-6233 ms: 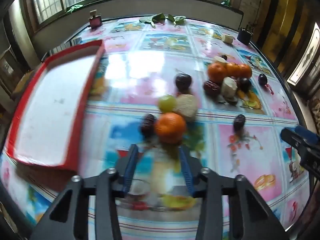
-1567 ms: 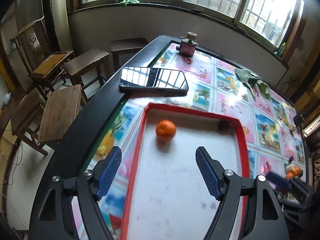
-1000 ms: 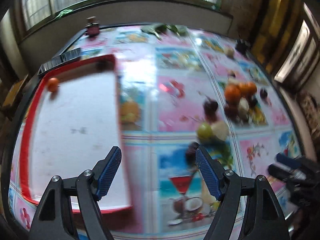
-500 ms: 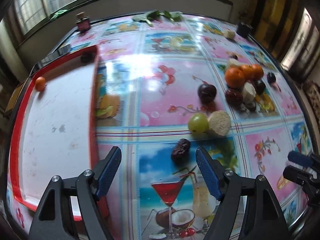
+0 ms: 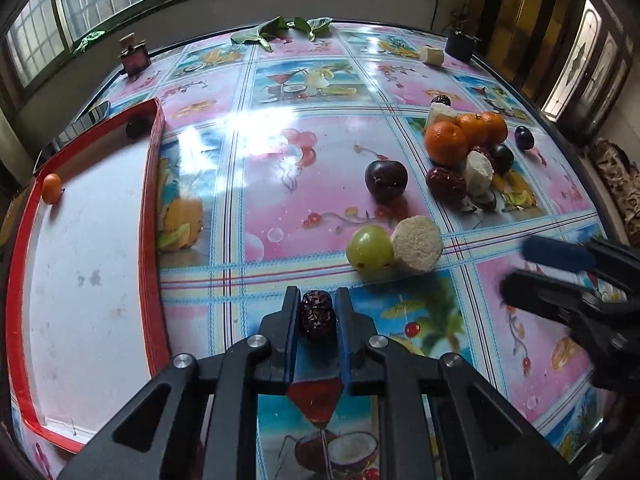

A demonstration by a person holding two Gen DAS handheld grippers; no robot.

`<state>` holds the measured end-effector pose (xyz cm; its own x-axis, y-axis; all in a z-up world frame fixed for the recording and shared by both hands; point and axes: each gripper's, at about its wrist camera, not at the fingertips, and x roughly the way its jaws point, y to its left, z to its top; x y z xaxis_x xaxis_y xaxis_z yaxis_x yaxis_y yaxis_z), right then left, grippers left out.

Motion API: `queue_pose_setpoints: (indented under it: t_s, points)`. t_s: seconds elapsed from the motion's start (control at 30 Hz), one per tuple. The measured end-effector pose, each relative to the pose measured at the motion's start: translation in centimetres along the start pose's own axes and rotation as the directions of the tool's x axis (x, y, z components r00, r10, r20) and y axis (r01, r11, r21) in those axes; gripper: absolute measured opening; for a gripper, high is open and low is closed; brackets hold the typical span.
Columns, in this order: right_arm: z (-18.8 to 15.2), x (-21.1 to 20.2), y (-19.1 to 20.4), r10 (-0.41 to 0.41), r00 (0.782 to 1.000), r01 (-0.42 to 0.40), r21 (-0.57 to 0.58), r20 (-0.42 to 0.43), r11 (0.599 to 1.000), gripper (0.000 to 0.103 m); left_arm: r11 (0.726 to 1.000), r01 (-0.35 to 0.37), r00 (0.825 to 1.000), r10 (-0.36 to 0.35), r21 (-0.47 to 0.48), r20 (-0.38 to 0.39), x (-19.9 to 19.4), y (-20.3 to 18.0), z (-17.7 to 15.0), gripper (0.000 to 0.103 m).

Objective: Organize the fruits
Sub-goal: 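Grasp a second dark date with the left gripper while the right grasps a white rice cake, then carry the date and rice cake into the tray and open both grippers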

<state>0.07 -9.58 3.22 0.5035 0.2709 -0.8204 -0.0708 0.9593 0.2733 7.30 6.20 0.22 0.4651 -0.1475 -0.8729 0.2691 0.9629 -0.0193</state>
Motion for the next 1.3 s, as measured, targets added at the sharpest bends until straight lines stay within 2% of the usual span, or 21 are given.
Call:
queue_pose_setpoints:
  t_s: [0.13,0.23,0.4,0.5,0.57,0.67,0.73,0.97,1.3]
  points:
    - [1.7,2.6,1.7,0.006,1.0,-0.007,-0.047,-0.024,0.999,0.055,1.0,0.02,1.0,-0.02,-0.003,0.003,-0.4,0.2,-0.7,0.016]
    - [2.7,4.5,2.5,0.011,0.998,-0.015,-0.068,-0.065,0.998,0.055,0.998,0.049,0.999,-0.049,-0.041,-0.002,-0.6,0.8,-0.7,0.016]
    - [3.5,5.5,3.5,0.013,0.997,-0.022,-0.128,-0.073,0.992,0.054,0.995,0.073,0.997,-0.074,-0.066,-0.001,-0.7,1.3,-0.8,0.016]
    - [3.2,5.7,4.5,-0.01,0.996,-0.01,-0.223,-0.088,0.975,0.037,0.995,0.077,0.997,-0.076,-0.065,0.011,-0.7,1.3,-0.9,0.016]
    - [3.0,5.8,4.8,-0.019,0.996,-0.003,-0.252,-0.083,0.968,0.036,0.995,0.074,0.997,-0.073,-0.063,0.02,-0.7,1.2,-0.9,0.016]
    - [3.2,5.5,4.0,-0.01,0.997,-0.007,-0.207,-0.083,0.978,0.036,0.996,0.069,0.997,-0.067,-0.062,0.027,-0.8,1.2,-1.1,0.016]
    - [2.9,4.9,3.5,-0.019,0.997,0.005,-0.182,-0.076,0.983,0.036,0.993,0.094,0.995,-0.092,-0.065,0.025,-0.9,1.2,-1.2,0.016]
    - [0.7,2.3,3.0,-0.077,0.994,0.06,-0.207,-0.079,0.977,0.035,0.983,0.172,0.985,-0.171,-0.067,0.026,-2.2,0.9,-2.2,0.016]
    - [0.4,0.9,4.0,-0.09,0.994,0.078,-0.17,-0.066,0.982,0.035,0.981,0.193,0.979,-0.192,-0.013,0.065,-5.0,0.3,-2.6,0.016]
